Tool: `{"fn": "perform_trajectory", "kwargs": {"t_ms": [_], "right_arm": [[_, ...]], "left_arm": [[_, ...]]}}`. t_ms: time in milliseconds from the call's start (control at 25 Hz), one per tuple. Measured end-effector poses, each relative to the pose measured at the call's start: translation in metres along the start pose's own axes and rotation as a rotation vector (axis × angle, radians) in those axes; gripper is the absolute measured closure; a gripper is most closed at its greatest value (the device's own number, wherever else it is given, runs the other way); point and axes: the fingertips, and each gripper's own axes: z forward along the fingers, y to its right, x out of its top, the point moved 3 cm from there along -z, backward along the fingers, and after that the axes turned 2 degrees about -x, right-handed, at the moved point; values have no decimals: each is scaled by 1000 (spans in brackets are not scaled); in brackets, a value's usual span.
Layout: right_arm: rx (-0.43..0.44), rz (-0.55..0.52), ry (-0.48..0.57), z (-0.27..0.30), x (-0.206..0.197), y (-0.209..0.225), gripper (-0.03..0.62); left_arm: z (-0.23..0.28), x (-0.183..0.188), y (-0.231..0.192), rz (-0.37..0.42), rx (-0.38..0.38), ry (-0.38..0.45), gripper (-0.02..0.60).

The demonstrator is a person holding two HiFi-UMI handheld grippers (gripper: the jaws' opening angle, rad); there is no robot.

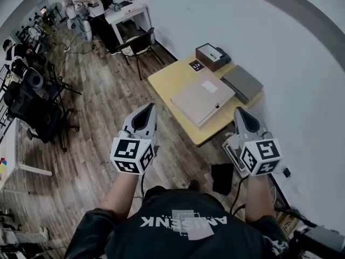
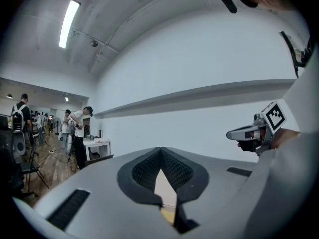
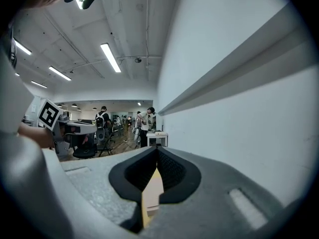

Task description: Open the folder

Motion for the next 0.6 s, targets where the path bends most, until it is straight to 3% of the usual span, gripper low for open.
{"fn": "perform_trajectory", "kwargs": {"t_ms": [160,400,600], "right_arm": [[3,9,5,4,-1,11,591],[-19,15,2,25,-8,25,591],[-120,-32,-11,49,-7,30,591]], "left_arm": [[17,-4,1,1,-13,-34,581],[52,-3,-4,8,-64,19,581],[90,-5,-25,-33,-172,72,581]]}}
